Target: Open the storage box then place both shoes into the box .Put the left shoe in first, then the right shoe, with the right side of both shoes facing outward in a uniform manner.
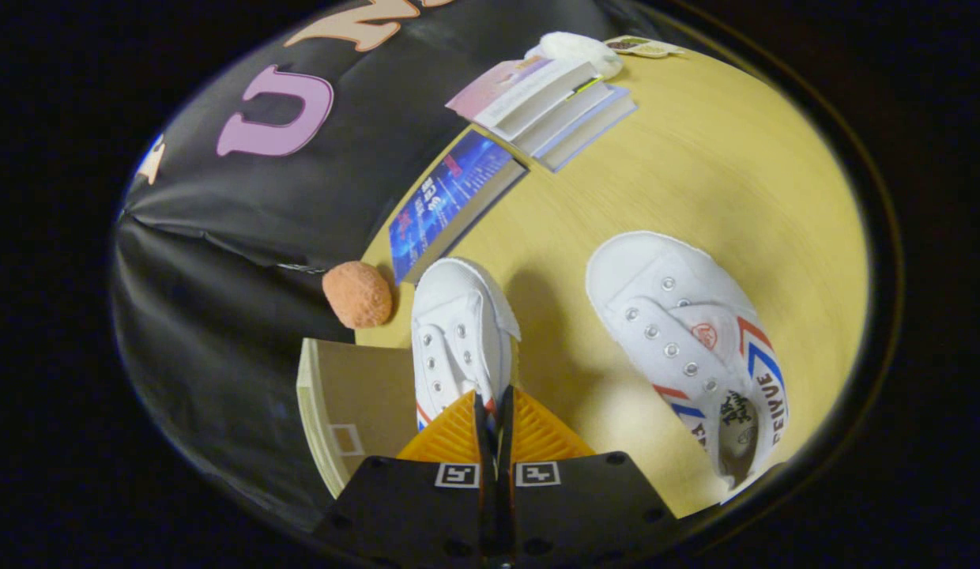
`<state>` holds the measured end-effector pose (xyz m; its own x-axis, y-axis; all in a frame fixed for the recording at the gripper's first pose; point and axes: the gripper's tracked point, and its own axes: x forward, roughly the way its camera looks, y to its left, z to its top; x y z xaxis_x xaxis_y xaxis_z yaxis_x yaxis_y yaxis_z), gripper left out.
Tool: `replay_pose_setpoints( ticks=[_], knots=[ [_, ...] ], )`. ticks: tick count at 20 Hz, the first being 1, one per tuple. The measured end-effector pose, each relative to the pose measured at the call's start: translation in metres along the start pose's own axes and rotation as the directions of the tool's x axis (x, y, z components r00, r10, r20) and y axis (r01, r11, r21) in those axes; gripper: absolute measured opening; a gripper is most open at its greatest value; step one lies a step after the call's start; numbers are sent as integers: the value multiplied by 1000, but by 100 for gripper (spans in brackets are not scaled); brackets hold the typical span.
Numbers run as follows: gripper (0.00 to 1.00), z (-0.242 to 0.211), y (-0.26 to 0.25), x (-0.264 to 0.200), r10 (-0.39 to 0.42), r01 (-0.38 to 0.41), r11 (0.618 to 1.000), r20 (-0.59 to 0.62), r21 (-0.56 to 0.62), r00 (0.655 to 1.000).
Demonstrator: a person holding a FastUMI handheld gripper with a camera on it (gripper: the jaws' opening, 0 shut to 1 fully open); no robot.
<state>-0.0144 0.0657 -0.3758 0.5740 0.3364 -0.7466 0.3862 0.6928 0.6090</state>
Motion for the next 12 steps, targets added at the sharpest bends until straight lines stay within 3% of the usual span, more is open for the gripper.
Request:
replay_pose_setpoints(
  ticks=[7, 10, 12],
  knots=[
    [2, 3, 141, -36, 195, -191, 972, 12, -139, 981],
    [2, -27, 197, -31, 266, -271, 948, -53, -167, 962],
    [2, -55, 213, -13, 260, -275, 943, -103, -186, 960]
  ],
)
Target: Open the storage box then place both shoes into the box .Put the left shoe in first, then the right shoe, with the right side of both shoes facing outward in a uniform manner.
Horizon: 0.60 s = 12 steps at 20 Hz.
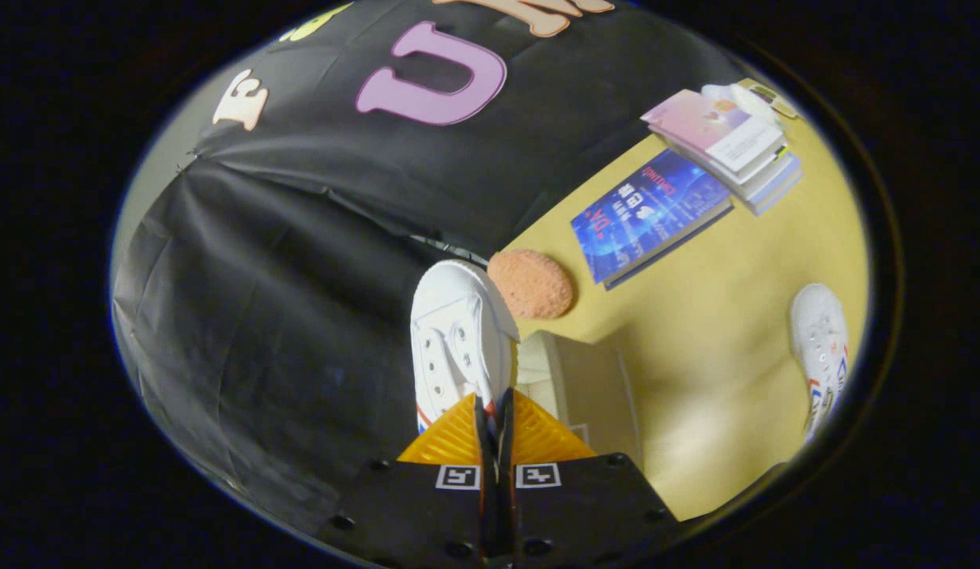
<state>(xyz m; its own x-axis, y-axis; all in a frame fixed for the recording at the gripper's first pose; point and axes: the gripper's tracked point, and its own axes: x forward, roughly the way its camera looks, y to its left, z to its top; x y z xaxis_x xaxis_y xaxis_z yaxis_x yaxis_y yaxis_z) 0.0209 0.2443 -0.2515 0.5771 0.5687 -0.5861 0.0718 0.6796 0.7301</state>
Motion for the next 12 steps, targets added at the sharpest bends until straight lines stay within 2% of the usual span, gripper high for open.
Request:
replay_pose_setpoints(
  ticks=[6, 12],
  knots=[
    [2, -74, -3, 68, -69, 65, 997, -145, -31, 987],
    [2, -107, -21, 104, -154, 150, 988, -193, -31, 969]
  ],
)
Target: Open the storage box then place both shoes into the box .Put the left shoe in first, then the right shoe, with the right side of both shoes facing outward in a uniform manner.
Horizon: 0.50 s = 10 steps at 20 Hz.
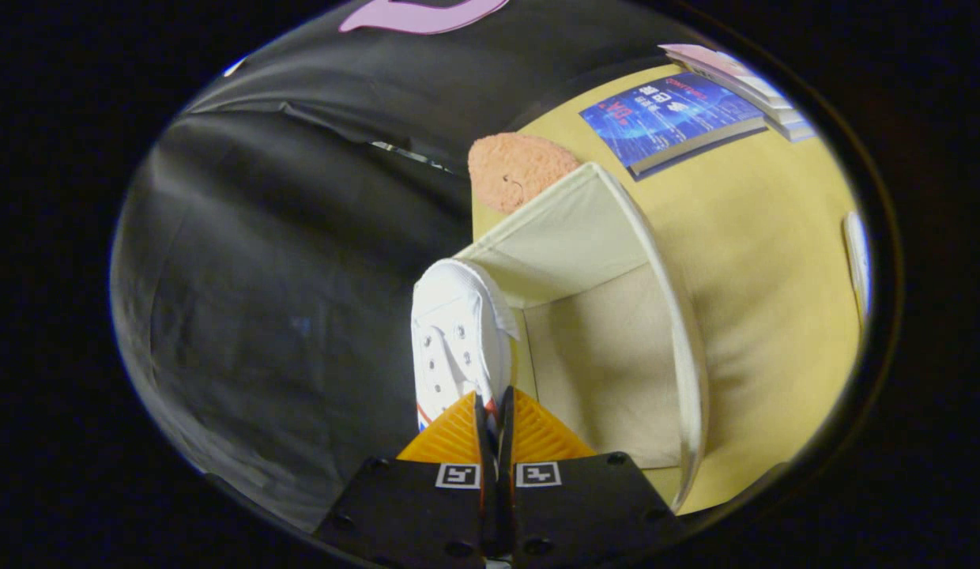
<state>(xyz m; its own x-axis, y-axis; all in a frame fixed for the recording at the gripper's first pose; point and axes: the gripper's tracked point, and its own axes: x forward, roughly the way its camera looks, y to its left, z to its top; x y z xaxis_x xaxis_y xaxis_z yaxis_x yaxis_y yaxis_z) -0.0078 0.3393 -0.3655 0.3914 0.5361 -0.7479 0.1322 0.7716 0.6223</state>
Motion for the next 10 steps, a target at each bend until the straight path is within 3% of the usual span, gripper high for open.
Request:
replay_pose_setpoints(
  ticks=[10],
  knots=[
    [2, -16, -17, 34, -112, 112, 994, -23, -3, 993]
  ],
)
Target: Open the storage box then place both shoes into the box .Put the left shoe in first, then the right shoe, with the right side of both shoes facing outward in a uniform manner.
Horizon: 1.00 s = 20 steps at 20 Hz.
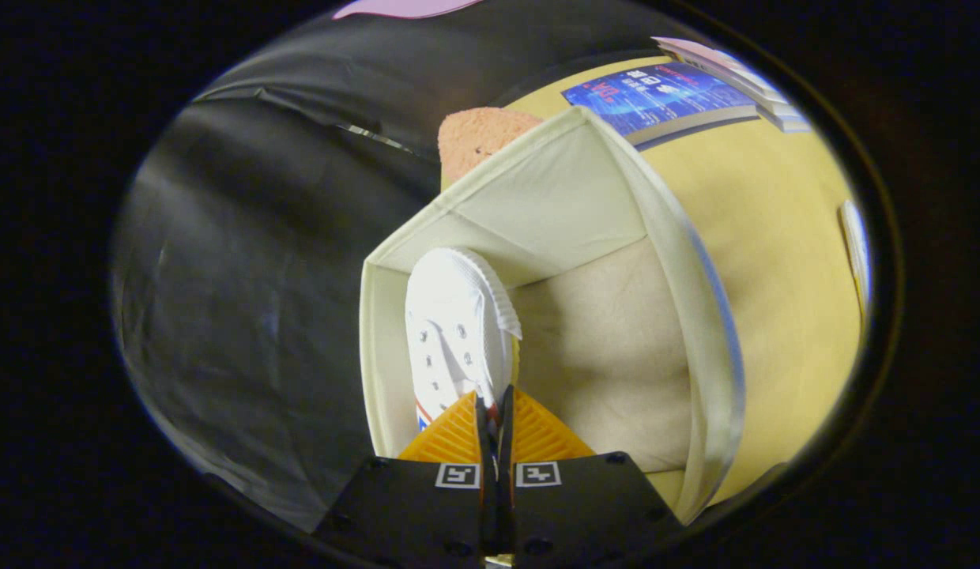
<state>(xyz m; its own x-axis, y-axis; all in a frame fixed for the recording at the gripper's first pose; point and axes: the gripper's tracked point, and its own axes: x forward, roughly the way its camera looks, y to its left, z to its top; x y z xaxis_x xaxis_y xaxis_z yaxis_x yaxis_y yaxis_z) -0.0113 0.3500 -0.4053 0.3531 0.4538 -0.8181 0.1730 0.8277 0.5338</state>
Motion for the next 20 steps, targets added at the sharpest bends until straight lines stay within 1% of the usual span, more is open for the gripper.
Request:
replay_pose_setpoints(
  ticks=[3, 7, 8, 9, 10, 12, 14, 16, 20],
  knots=[
    [3, -5, -15, 9, -75, 75, 997, -9, -27, 997],
    [4, -5, -28, 13, -139, 138, 989, -14, -42, 990],
    [10, -5, -28, 14, -141, 140, 989, -13, -55, 990],
    [15, -6, -21, 13, -108, 106, 992, -18, -60, 994],
    [18, -9, -15, 13, -79, 77, 995, -27, -64, 997],
    [23, -8, -15, 10, -69, 67, 996, -36, -64, 997],
    [22, -9, -11, 5, -38, 35, 998, -57, -59, 998],
    [23, -2, -5, -7, -2, -1, 998, -42, -60, 999],
    [23, 33, 7, -51, 93, -90, 994, 57, -56, 994]
  ],
)
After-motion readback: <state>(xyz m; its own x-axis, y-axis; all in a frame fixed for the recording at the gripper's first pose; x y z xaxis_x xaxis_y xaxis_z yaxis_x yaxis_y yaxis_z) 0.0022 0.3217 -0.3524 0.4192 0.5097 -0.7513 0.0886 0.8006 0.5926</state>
